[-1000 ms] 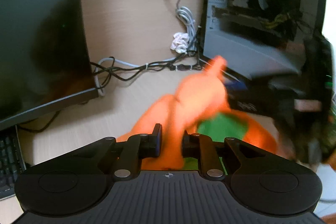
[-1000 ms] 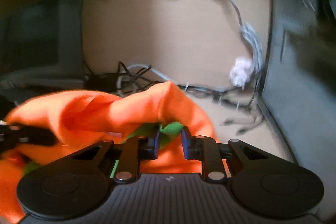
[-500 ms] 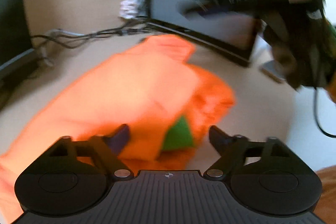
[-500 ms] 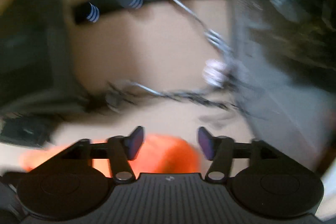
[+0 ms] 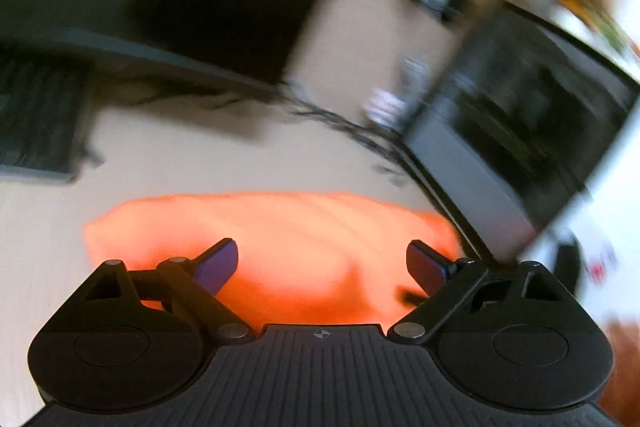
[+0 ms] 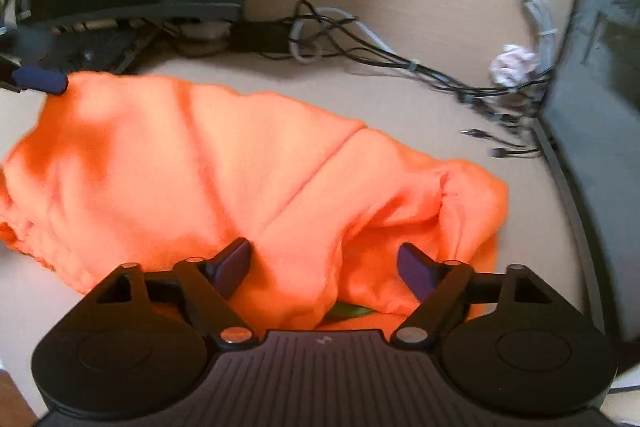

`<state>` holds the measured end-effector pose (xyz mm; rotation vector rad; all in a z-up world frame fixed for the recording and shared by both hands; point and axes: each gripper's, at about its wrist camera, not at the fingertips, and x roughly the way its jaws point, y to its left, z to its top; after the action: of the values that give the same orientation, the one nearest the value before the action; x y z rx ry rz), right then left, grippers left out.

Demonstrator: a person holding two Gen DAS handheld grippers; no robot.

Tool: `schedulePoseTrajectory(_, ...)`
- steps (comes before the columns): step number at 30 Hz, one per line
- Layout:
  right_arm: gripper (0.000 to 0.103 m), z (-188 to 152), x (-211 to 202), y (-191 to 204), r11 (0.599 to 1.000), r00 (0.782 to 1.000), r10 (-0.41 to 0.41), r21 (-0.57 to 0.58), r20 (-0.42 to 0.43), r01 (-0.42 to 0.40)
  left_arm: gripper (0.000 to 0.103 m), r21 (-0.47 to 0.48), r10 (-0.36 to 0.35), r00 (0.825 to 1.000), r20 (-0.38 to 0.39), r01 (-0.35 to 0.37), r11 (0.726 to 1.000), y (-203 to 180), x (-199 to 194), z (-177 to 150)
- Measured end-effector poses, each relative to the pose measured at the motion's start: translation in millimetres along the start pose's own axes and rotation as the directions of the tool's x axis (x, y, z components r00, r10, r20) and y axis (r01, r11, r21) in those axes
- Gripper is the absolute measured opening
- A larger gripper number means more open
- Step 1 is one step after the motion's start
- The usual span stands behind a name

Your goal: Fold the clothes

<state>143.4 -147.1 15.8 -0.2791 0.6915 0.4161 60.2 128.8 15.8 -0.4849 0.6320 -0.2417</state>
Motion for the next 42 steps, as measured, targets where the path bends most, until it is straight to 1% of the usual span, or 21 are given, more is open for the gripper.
schedulePoseTrajectory(3,0.083,8,-12,-10,0.996,0.997,-0.069,0.047,-0.015,0.070,0.095,-0.086,0.038,0.997,-0.072,-0.044,0.995,14,21,-10)
schedulePoseTrajectory(6,0.083,23,-39,-10,0.991,0.996,-0.060,0.121,0.071,0.051,0.095,-0.037,0.100,0.985,-0.142,-0.107,0.994,9,38,-25)
schedulePoseTrajectory(9,0.090,36,-43,7,0.994,0.990,0.026,0.106,0.136,-0.040,0.095,0.020,0.133,0.982,-0.136,-0.131,0.991,0,43,-30)
schedulePoseTrajectory(10,0.090,37,-38,14,0.993,0.989,0.060,0.096,0.134,-0.074,0.095,0.022,0.136,0.981,-0.137,-0.135,0.991,1,43,-28)
schedulePoseTrajectory(12,0.090,33,-11,24,0.989,0.992,0.104,0.102,0.074,-0.111,0.095,0.025,0.143,0.980,-0.140,-0.141,0.990,3,43,-24)
schedulePoseTrajectory(13,0.092,28,3,29,0.988,0.994,0.104,0.110,0.044,-0.108,0.095,0.027,0.147,0.979,-0.140,-0.145,0.989,3,42,-25)
schedulePoseTrajectory(15,0.096,20,14,37,0.990,0.995,0.081,0.116,0.050,-0.086,0.095,0.038,0.158,0.978,-0.137,-0.155,0.987,-1,34,-28)
schedulePoseTrajectory(17,0.097,19,14,37,0.988,0.995,0.085,0.124,0.058,-0.092,0.095,0.059,0.171,0.977,-0.128,-0.164,0.985,-6,34,-24)
schedulePoseTrajectory(19,0.103,19,15,36,0.986,0.994,0.094,0.134,0.065,-0.102,0.095,0.074,0.175,0.977,-0.118,-0.167,0.983,-9,32,-22)
schedulePoseTrajectory(22,0.103,18,15,35,0.984,0.993,0.100,0.144,0.061,-0.107,0.095,0.072,0.186,0.977,-0.107,-0.179,0.981,-11,29,-20)
schedulePoseTrajectory(24,0.103,21,15,39,0.987,0.996,0.082,0.134,0.042,-0.087,0.095,0.039,0.181,0.979,-0.095,-0.178,0.983,-8,23,-20)
schedulePoseTrajectory(27,0.103,29,10,45,0.993,0.998,0.054,0.107,0.011,-0.055,0.096,-0.073,0.152,0.986,-0.075,-0.157,0.985,6,7,-20)
schedulePoseTrajectory(28,0.103,32,3,47,0.992,0.998,0.052,0.112,0.021,-0.054,0.096,-0.112,0.148,0.987,-0.064,-0.154,0.982,12,-1,-21)
schedulePoseTrajectory(31,0.103,34,-26,59,0.987,0.984,0.105,0.102,0.145,-0.120,0.096,-0.227,0.144,0.989,-0.033,-0.148,0.963,33,-22,-24)
schedulePoseTrajectory(33,0.100,35,-19,74,0.994,0.988,0.093,0.039,0.126,-0.099,0.096,-0.296,0.145,0.989,-0.020,-0.144,0.944,45,-32,-24)
schedulePoseTrajectory(34,0.095,33,-7,79,0.996,0.992,0.089,0.023,0.090,-0.092,0.096,-0.328,0.134,0.991,-0.017,-0.132,0.935,51,-33,-24)
schedulePoseTrajectory(36,0.095,31,13,84,0.997,0.996,0.079,0.017,0.037,-0.079,0.096,-0.372,0.097,0.995,-0.018,-0.097,0.923,56,-33,-24)
schedulePoseTrajectory(37,0.095,33,12,85,0.997,0.996,0.077,0.019,0.044,-0.077,0.096,-0.385,0.075,0.997,-0.022,-0.078,0.920,56,-32,-25)
schedulePoseTrajectory(38,0.093,36,7,87,0.996,0.994,0.088,0.016,0.060,-0.089,0.096,-0.396,0.053,0.998,-0.025,-0.059,0.916,55,-31,-26)
schedulePoseTrajectory(40,0.093,42,-19,96,0.986,0.977,0.169,-0.027,0.129,-0.167,0.097,-0.416,0.012,0.999,-0.035,-0.025,0.909,55,-26,-29)
schedulePoseTrajectory(42,0.093,45,-37,116,0.967,0.959,0.233,-0.139,0.159,-0.212,0.097,-0.433,-0.017,0.998,-0.061,-0.011,0.901,52,-14,-33)
